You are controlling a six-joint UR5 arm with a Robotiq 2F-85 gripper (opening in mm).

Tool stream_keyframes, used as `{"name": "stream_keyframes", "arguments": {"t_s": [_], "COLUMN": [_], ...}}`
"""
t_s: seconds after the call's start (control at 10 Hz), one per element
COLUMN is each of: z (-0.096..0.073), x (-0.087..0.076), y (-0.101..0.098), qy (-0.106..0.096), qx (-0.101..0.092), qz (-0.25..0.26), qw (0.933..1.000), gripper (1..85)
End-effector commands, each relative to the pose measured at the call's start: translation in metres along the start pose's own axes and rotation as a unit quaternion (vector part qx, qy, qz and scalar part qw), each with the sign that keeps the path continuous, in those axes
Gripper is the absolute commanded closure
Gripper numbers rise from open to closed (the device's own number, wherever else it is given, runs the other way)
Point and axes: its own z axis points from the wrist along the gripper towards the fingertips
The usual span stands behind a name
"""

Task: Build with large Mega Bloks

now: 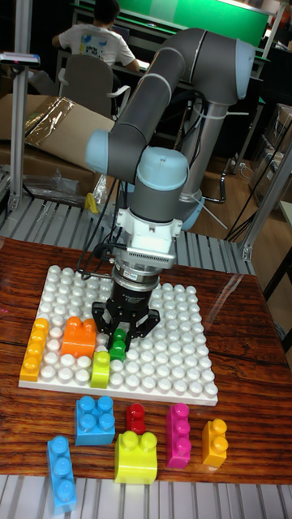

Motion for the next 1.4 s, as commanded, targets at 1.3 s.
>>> {"name": "stream_keyframes", "arguments": {"t_s": [1.3], "z": [-0.0056], "x": [-0.0038], "y": [0.0029], "qy": [-0.006], "qx": [-0.040], "qz": [-0.048], "qw": [0.9981], "gripper": [45.7]}}
